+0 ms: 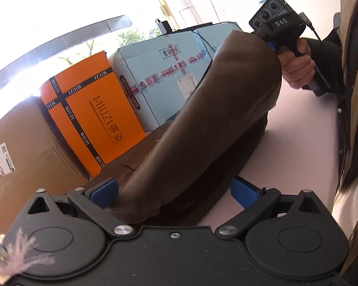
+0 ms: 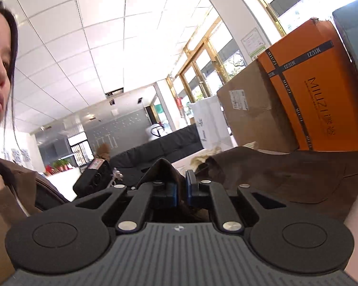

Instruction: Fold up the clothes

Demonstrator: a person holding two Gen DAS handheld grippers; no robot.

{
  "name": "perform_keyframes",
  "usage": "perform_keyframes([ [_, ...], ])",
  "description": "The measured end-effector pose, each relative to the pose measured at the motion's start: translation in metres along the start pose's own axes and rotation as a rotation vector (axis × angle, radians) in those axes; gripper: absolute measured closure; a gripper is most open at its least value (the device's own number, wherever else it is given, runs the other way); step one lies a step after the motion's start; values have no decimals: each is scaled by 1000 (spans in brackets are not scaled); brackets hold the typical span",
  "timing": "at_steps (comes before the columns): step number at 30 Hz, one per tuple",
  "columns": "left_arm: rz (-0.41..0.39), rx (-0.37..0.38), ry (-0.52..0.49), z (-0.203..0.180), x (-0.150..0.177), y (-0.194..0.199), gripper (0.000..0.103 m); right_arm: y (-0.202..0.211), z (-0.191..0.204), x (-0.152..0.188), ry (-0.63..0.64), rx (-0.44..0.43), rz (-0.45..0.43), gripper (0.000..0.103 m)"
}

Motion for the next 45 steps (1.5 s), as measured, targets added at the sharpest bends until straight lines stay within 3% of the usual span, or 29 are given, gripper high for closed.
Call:
perform_keyframes([
  [1, -16, 18, 9, 1, -5, 3, 4, 2, 3, 0, -12, -25, -5, 96],
  [6, -1, 158, 58, -3, -11, 7, 52, 4, 21, 9, -35, -118, 41, 96],
  [7, 11, 189, 72, -8, -10, 9, 55, 3, 23, 12, -38, -126, 61, 96],
  [15, 83, 461, 238, -52, -2, 26, 60, 14, 43, 24, -1, -162, 122, 96],
  [17, 79, 449, 261, -54, -2, 29, 57, 16, 47, 27, 10, -168, 132, 96],
  [20, 71, 438, 270, -53, -3, 37, 53, 18, 45, 47, 36, -120, 219, 92],
  [22, 55, 388, 230, -49, -7, 47, 44, 22, 42, 64, 54, -51, 289, 87],
  [24, -6, 325, 210, -34, -15, 59, 26, 27, 35, 79, 54, 31, 345, 64],
  [26, -88, 241, 252, -10, -25, 67, 11, 33, 29, 90, 56, 122, 385, 45],
  [28, -142, 140, 313, 15, -31, 69, 0, 43, 26, 94, 59, 185, 392, 38],
  [31, -64, -38, 445, 55, -20, 46, 0, 64, 21, 91, 50, 268, 349, 32],
  [34, 109, -194, 528, 81, 9, 18, 0, 88, 11, 84, 6, 349, 279, 29],
  [36, 274, -274, 511, 86, 37, 4, 0, 104, 4, 80, -46, 397, 215, 28],
  [38, 382, -324, 469, 81, 60, 3, 0, 120, -6, 77, -119, 435, 127, 28],
  [41, 413, -336, 459, 70, 80, 18, 0, 133, -20, 74, -238, 473, 36, 24],
  [45, 406, -373, 489, 69, 87, 29, 0, 100, -36, 77, -316, 539, 125, 25],
])
Point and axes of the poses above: each gripper's, at about its wrist camera, not at the fingertips, and y roughly against the way its jaws point, z to its left, x to its underside, the point moved 6 cm from there along -y, roughly the way its jaws point, and after that the axes turned 1 degree about -z, right-handed, at the moved point
